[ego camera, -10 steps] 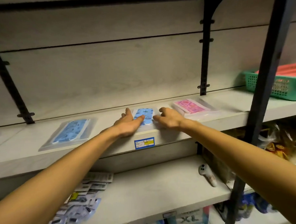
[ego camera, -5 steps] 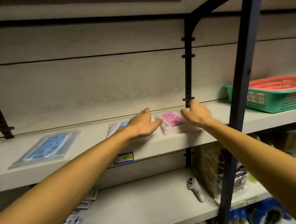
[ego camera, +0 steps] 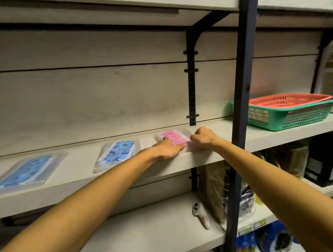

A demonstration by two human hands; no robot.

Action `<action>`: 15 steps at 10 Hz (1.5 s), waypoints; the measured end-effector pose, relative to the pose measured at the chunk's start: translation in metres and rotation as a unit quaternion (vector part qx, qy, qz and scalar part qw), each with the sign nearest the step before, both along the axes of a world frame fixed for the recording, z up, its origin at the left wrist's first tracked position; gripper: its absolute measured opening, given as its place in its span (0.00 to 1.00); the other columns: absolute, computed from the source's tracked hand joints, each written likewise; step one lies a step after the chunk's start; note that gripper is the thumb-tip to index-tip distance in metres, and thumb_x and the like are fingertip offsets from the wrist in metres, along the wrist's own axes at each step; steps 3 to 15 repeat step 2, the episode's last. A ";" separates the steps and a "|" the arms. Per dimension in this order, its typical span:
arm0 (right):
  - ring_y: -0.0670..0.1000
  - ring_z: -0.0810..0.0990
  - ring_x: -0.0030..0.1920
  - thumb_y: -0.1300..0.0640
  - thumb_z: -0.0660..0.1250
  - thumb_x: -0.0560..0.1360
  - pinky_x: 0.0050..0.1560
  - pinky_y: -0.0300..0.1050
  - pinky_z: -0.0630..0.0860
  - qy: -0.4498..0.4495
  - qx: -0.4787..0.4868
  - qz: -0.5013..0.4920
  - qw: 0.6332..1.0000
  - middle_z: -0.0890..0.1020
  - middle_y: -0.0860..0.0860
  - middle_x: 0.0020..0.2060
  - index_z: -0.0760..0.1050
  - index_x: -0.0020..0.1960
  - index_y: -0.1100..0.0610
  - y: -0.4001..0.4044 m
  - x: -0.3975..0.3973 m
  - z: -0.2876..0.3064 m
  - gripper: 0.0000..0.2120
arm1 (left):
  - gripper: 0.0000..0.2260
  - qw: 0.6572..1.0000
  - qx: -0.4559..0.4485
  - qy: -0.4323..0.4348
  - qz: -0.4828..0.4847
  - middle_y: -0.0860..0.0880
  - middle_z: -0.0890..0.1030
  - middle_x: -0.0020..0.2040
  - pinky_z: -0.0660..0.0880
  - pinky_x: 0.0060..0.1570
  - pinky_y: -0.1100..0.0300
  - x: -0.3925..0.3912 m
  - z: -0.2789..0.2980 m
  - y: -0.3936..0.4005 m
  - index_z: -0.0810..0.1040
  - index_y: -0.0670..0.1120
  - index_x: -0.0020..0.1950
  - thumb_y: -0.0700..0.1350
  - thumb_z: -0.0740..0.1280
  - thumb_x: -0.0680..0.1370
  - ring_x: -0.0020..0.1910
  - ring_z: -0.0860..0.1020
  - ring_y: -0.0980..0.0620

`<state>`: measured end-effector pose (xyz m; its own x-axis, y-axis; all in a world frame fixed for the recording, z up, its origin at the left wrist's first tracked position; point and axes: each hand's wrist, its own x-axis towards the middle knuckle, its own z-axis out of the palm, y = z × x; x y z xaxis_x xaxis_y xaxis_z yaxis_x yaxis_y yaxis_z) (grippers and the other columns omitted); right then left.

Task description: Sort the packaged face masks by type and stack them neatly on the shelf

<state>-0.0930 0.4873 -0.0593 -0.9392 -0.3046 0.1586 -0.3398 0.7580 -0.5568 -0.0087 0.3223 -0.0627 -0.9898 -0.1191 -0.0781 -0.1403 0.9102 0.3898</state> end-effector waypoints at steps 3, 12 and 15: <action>0.63 0.76 0.64 0.51 0.58 0.81 0.61 0.52 0.74 0.074 0.041 0.007 0.996 0.78 0.63 0.63 0.72 0.65 0.65 -0.009 0.013 0.010 0.20 | 0.40 0.988 -0.123 0.063 0.065 0.40 0.49 0.83 0.59 0.76 0.46 0.022 0.014 -0.015 0.47 0.42 0.82 0.67 0.52 0.81 0.80 0.58 0.39; 0.63 0.76 0.64 0.51 0.58 0.81 0.61 0.52 0.74 0.074 0.041 0.007 0.996 0.78 0.63 0.63 0.72 0.65 0.65 -0.009 0.013 0.010 0.20 | 0.40 0.988 -0.123 0.063 0.065 0.40 0.49 0.83 0.59 0.76 0.46 0.022 0.014 -0.015 0.47 0.42 0.82 0.67 0.52 0.81 0.80 0.58 0.39; 0.63 0.76 0.64 0.51 0.58 0.81 0.61 0.52 0.74 0.074 0.041 0.007 0.996 0.78 0.63 0.63 0.72 0.65 0.65 -0.009 0.013 0.010 0.20 | 0.40 0.988 -0.123 0.063 0.065 0.40 0.49 0.83 0.59 0.76 0.46 0.022 0.014 -0.015 0.47 0.42 0.82 0.67 0.52 0.81 0.80 0.58 0.39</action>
